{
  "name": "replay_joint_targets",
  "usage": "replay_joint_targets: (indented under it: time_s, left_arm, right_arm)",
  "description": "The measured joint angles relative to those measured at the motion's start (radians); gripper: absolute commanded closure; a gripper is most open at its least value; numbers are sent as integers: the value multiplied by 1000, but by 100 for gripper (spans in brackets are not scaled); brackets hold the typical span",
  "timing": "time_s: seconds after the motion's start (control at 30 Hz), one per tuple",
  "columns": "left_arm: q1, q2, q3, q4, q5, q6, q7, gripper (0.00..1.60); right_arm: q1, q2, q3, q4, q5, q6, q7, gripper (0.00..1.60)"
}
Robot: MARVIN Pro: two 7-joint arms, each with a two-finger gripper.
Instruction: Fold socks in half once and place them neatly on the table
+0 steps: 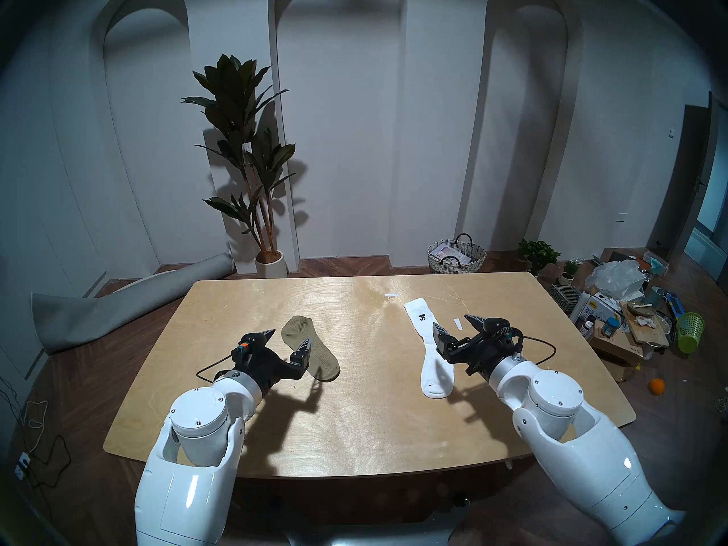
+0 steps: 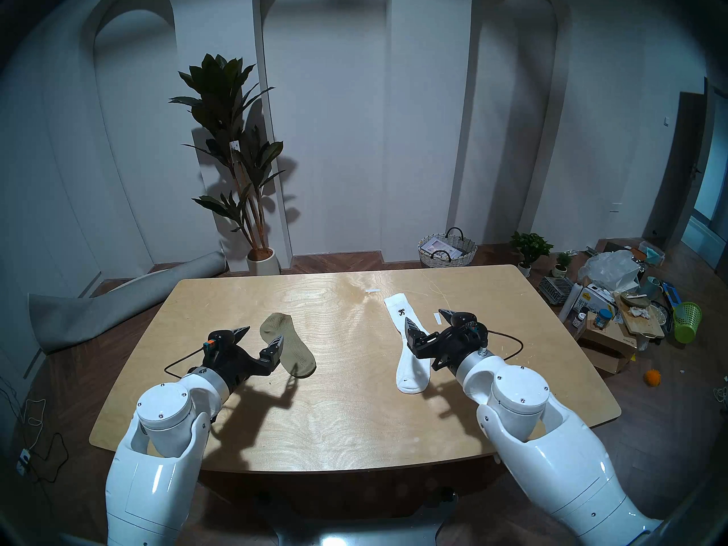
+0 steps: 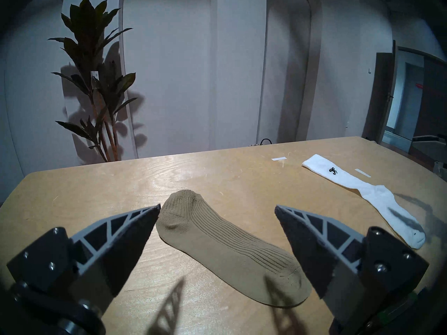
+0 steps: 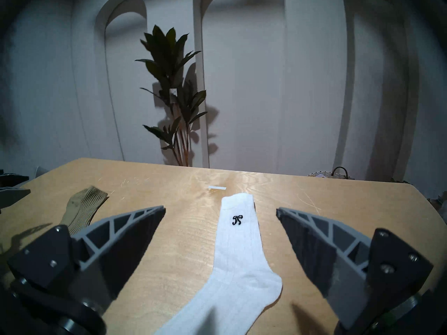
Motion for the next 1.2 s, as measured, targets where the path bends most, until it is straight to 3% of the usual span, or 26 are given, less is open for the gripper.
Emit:
replay_joint_targets:
  time_s: [0.23, 0.37, 0.73, 1.03, 1.2]
  left_arm:
    - [-17, 19, -14, -9, -22, 39, -34, 0]
    - [-30, 28, -26, -13, -42, 76, -56, 0]
    - [-64, 43, -50, -6, -99, 178, -106, 0]
    - [-128, 69, -67, 54, -144, 266, -159, 0]
    - [-180, 84, -41, 106, -148, 302, -169, 0]
  right_arm:
    - [31, 75, 57, 1, 74, 69, 131, 0]
    - [52, 113, 89, 40, 154, 127, 218, 0]
    - [101, 188, 108, 116, 321, 267, 387, 0]
    - [142, 230, 149, 174, 470, 382, 534, 0]
    - [172, 260, 180, 238, 524, 450, 609, 0]
